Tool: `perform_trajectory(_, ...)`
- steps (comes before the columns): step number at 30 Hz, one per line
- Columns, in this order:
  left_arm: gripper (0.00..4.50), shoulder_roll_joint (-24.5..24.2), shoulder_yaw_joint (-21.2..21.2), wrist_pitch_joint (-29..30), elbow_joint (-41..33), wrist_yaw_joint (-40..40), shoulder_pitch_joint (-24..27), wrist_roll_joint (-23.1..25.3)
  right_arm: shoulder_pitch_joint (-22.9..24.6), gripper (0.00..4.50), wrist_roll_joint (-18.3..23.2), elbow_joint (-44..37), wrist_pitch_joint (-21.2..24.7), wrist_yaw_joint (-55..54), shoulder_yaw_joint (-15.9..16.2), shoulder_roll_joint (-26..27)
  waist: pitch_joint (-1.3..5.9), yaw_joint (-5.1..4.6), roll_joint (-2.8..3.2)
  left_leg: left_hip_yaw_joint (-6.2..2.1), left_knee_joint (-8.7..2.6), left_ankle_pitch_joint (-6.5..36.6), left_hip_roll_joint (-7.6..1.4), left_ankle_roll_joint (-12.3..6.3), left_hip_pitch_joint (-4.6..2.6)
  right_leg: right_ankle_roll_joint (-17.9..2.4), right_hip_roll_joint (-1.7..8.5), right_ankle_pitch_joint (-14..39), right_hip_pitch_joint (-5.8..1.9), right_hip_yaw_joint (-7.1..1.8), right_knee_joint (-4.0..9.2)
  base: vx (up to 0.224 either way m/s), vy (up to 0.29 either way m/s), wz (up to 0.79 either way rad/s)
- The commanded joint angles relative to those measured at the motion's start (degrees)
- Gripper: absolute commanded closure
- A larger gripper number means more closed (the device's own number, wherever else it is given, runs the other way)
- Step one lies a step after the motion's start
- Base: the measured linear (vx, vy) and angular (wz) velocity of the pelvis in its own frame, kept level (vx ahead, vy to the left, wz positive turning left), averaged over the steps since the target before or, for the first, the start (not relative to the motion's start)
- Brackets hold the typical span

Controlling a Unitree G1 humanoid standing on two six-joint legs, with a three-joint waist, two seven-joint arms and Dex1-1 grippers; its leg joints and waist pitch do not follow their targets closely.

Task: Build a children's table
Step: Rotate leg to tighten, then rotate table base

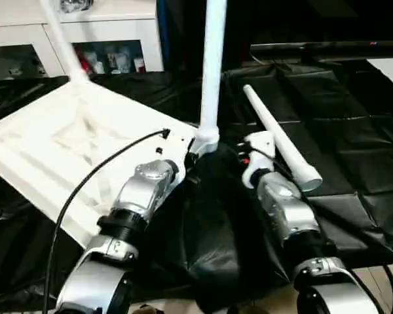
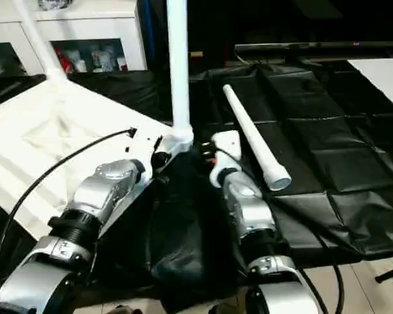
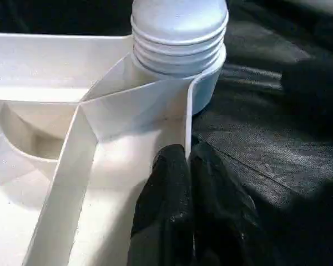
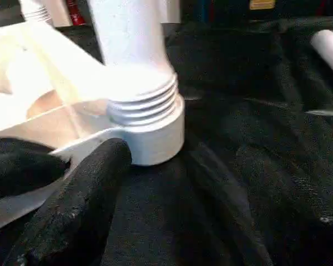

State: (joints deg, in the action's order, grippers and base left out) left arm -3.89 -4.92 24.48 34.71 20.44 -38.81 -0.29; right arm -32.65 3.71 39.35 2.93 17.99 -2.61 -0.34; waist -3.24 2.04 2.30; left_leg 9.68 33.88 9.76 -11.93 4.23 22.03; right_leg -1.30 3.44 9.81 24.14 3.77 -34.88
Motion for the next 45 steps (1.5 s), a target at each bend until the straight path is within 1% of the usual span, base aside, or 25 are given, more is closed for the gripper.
perform_trajectory(1, 3.95, -1.2, 0.9, -4.6, -3.6, 1.7, -1.1, -0.7, 0.4, 0.93, -1.0, -0.4, 0.1, 0.4, 1.0, 0.2, 4.67, 0.66, -0.57, 0.0, -2.95, 7.3, -0.51, -5.14, -0.48, -13.8, 3.8, 4.6, -4.32, -2.18, 3.88, 0.0, 0.0, 0.0)
perform_trajectory(4, 3.71, -4.0, -2.1, -5.7, -7.2, 3.8, 1.0, 1.7, 0.0, 0.93, -1.9, -0.2, 1.6, 1.0, 2.4, 0.1, 4.48, 0.95, -0.06, -0.1, -3.18, 8.0, -0.9, -4.6, -0.65, -14.1, 3.92, 5.1, -4.11, -2.2, 3.65, 0.0, 0.0, 0.0)
perform_trajectory(7, 3.71, -5.8, -1.5, -6.0, -8.8, 2.6, 2.3, 2.2, -0.3, 0.93, -2.5, 0.1, 2.1, 1.2, 3.5, -0.2, 4.28, 0.88, 0.08, -0.03, -3.32, 9.7, -0.86, -3.34, -0.78, -13.2, 3.81, 6.9, -4.04, -2.27, 3.79, 0.0, 0.0, 0.0)
perform_trajectory(14, 3.71, -12.9, 5.0, -2.7, -15.4, -1.0, 6.1, 2.9, -0.5, 0.93, -3.0, 0.0, 2.7, 2.0, 5.1, 0.4, 4.38, 0.81, 0.33, -0.15, -3.43, 10.3, -0.86, -1.69, -0.89, -12.3, 3.71, 7.6, -3.84, -2.3, 3.59, 0.0, 0.0, 0.0)
perform_trajectory(15, 3.71, -14.8, 6.1, -1.5, -17.2, -1.6, 7.4, 3.5, -0.5, 0.93, -3.2, -0.1, 2.8, 2.1, 5.4, 0.5, 4.35, 0.75, -0.07, -0.11, -3.47, 10.2, -0.87, -1.65, -0.88, -12.3, 3.63, 7.3, -3.83, -2.28, 3.58, 0.0, 0.0, 0.0)
perform_trajectory(16, 3.71, -17.9, 7.8, -0.2, -19.0, -3.0, 9.1, 5.0, -0.5, 0.93, -3.3, 0.0, 3.2, 2.2, 5.7, 0.7, 4.32, 0.73, 0.21, -0.18, -3.51, 10.1, -0.86, -1.56, -0.77, -12.3, 3.68, 7.3, -3.86, -2.27, 3.39, 0.0, 0.0, 0.0)
perform_trajectory(17, 3.71, -20.7, 9.3, 1.6, -20.4, -4.3, 10.9, 6.5, -0.5, 0.93, -3.4, 0.1, 3.4, 2.2, 6.0, 0.8, 4.33, 0.55, -0.28, -0.17, -3.56, 10.0, -0.92, -1.6, -0.75, -12.1, 3.63, 7.1, -3.83, -2.26, 3.36, 0.0, 0.0, 0.0)
perform_trajectory(18, 3.71, -20.7, 9.3, 1.6, -20.4, -4.3, 10.9, 6.5, -0.5, 0.93, -3.4, 0.1, 3.4, 2.2, 6.0, 0.8, 4.44, 0.51, -0.06, -0.31, -3.53, 9.6, -0.94, -1.45, -0.69, -12.2, 3.73, 6.5, -4.01, -2.24, 2.95, 0.0, 0.0, 0.0)
perform_trajectory(21, 3.71, -24.3, 10.7, 3.4, -21.6, -5.9, 13.4, 9.0, -0.4, 0.93, -3.5, 0.2, 3.7, 2.3, 6.5, 0.9, 4.22, 0.35, 0.01, -0.17, -3.53, 10.5, -0.83, -1.42, -0.98, -11.6, 3.59, 8.8, -3.54, -2.28, 3.36, 0.0, 0.0, 0.0)
perform_trajectory(22, 3.71, -27.9, 12.5, 4.4, -21.9, -7.8, 16.0, 11.4, -0.3, 0.93, -3.7, 0.5, 3.7, 2.3, 6.9, 1.0, 4.15, 0.44, 0.17, -0.29, -3.67, 11.1, -0.96, -1.09, -1.06, -11.1, 3.66, 10.1, -3.37, -2.32, 3.42, 0.0, 0.0, 0.0)
perform_trajectory(23, 3.71, -28.5, 13.0, 4.7, -22.0, -8.2, 16.6, 11.7, -0.3, 0.93, -3.7, 0.6, 3.7, 2.4, 7.0, 1.0, 3.98, 0.27, -0.19, -0.14, -3.78, 11.7, -0.85, -1.09, -1.03, -10.9, 3.44, 10.9, -3.21, -2.32, 3.62, 0.0, 0.0, 0.0)
perform_trajectory(25, 3.71, -30.3, 14.6, 6.0, -22.4, -9.0, 18.2, 12.2, -0.3, 0.93, -3.7, 0.7, 3.7, 2.4, 7.2, 1.1, 4.0, 0.65, 0.23, -0.19, -3.8, 12.9, -0.95, -0.43, -1.43, -10.7, 3.55, 11.9, -2.9, -2.46, 3.78, 0.0, 0.0, 0.0)
perform_trajectory(26, 3.71, -32.2, 15.9, 7.3, -23.0, -9.0, 19.9, 12.7, -0.3, 0.93, -3.8, 0.9, 3.8, 2.5, 7.4, 1.2, 3.99, 0.71, -0.16, -0.19, -3.85, 13.0, -1.0, -0.36, -1.33, -10.7, 3.55, 11.8, -2.94, -2.47, 3.76, 0.0, 0.0, 0.0)
perform_trajectory(27, 3.71, -33.2, 16.2, 8.1, -23.6, -8.7, 20.9, 12.9, -0.3, 0.93, -3.8, 0.9, 3.9, 2.6, 7.6, 1.2, 3.96, 0.81, -0.08, -0.27, -3.93, 13.1, -1.0, -0.11, -1.22, -10.7, 3.65, 11.8, -3.03, -2.49, 3.56, 0.0, 0.0, 0.0)
perform_trajectory(29, 3.71, -35.8, 16.0, 10.0, -25.0, -6.2, 23.2, 13.0, -0.5, 0.93, -3.8, 1.2, 4.1, 2.9, 7.9, 1.2, 3.97, 0.89, 0.08, -0.42, -4.14, 14.7, -1.09, 0.6, -1.54, -10.3, 3.57, 12.3, -2.69, -2.48, 3.59, 0.0, 0.0, 0.0)
perform_trajectory(30, 3.71, -36.9, 15.3, 11.0, -25.6, -4.1, 24.2, 12.9, -0.6, 0.93, -3.9, 1.4, 4.2, 3.0, 8.0, 1.1, 3.92, 0.83, -0.02, -0.43, -4.17, 15.0, -1.04, 0.94, -1.57, -10.5, 3.49, 11.6, -2.67, -2.52, 3.64, 0.0, 0.0, 0.0)
perform_trajectory(31, 3.71, -38.5, 13.9, 12.1, -26.5, -1.0, 25.7, 12.7, -0.9, 0.93, -4.0, 1.7, 4.5, 3.2, 8.2, 1.1, 3.93, 1.02, -0.47, -0.51, -4.22, 14.7, -1.11, 0.91, -1.41, -10.8, 3.7, 11.3, -2.79, -2.62, 3.37, 0.0, 0.0, 0.0)
perform_trajectory(32, 3.71, -39.7, 12.6, 12.7, -27.1, 1.5, 26.7, 12.5, -1.0, 0.93, -4.1, 2.0, 4.8, 3.4, 8.3, 1.1, 3.86, 1.13, -0.26, -0.37, -4.23, 15.4, -1.02, 1.01, -1.7, -10.8, 3.57, 11.9, -2.43, -2.67, 3.67, 0.0, 0.0, 0.0)
perform_trajectory(34, 3.71, -40.9, 10.8, 12.6, -28.7, 6.0, 28.4, 11.1, -1.7, 0.93, -4.6, 3.3, 5.2, 3.9, 8.6, 0.9, 3.76, 1.35, -0.51, -0.4, -4.4, 16.5, -1.11, 1.36, -1.7, -11.0, 3.61, 12.1, -2.41, -2.74, 3.64, 0.0, 0.0, 0.0)
perform_trajectory(36, 3.71, -41.0, 9.8, 10.6, -28.8, 8.0, 28.8, 10.3, -2.3, 0.93, -4.8, 4.4, 5.0, 4.0, 8.8, 0.9, 3.69, 1.6, -0.4, -0.38, -4.43, 17.8, -1.06, 1.84, -1.86, -11.1, 3.66, 12.7, -2.21, -2.82, 3.81, 0.0, 0.0, 0.0)
perform_trajectory(39, 3.71, -40.8, 9.2, 10.5, -29.6, 9.9, 28.7, 8.5, -2.8, 0.93, -4.8, 5.0, 5.1, 4.0, 9.0, 0.9, 3.6, 1.66, -0.12, -0.49, -4.52, 18.8, -1.0, 2.35, -1.8, -10.6, 3.71, 13.2, -2.42, -2.85, 3.77, 0.0, 0.0, 0.0)
perform_trajectory(40, 3.71, -41.0, 9.0, 11.2, -30.1, 10.3, 28.8, 8.1, -3.0, 0.93, -4.8, 5.1, 5.2, 4.0, 9.1, 0.9, 3.65, 1.71, -0.43, -0.5, -4.55, 19.2, -0.96, 2.53, -1.84, -10.4, 3.76, 14.0, -2.52, -2.86, 3.81, 0.0, 0.0, 0.0)
perform_trajectory(42, 3.97, -41.5, 8.6, 12.4, -30.7, 10.9, 29.1, 8.1, -3.2, 0.93, -4.9, 5.3, 5.2, 4.0, 9.2, 1.0, 3.67, 1.78, -0.43, -0.53, -4.55, 19.0, -0.97, 2.59, -1.79, -10.4, 3.74, 13.8, -2.57, -2.87, 3.75, 0.0, 0.0, 0.0)
perform_trajectory(43, 4.06, -43.5, 7.5, 14.5, -31.1, 12.4, 30.2, 9.4, -3.5, 0.93, -5.3, 5.7, 5.2, 4.0, 9.5, 0.9, 3.73, 1.84, 0.36, -0.7, -4.55, 18.9, -0.97, 2.85, -1.79, -10.4, 3.77, 13.5, -2.58, -2.85, 3.52, 0.0, 0.0, 0.0)
perform_trajectory(45, 4.16, -44.6, 7.0, 15.3, -31.2, 13.3, 30.8, 10.0, -3.7, 0.93, -5.3, 5.8, 5.2, 4.0, 9.5, 0.9, 3.64, 1.48, -0.13, -0.68, -4.61, 19.5, -0.85, 2.84, -1.6, -10.3, 3.65, 13.8, -2.71, -2.79, 3.61, 0.0, 0.0, 0.0)
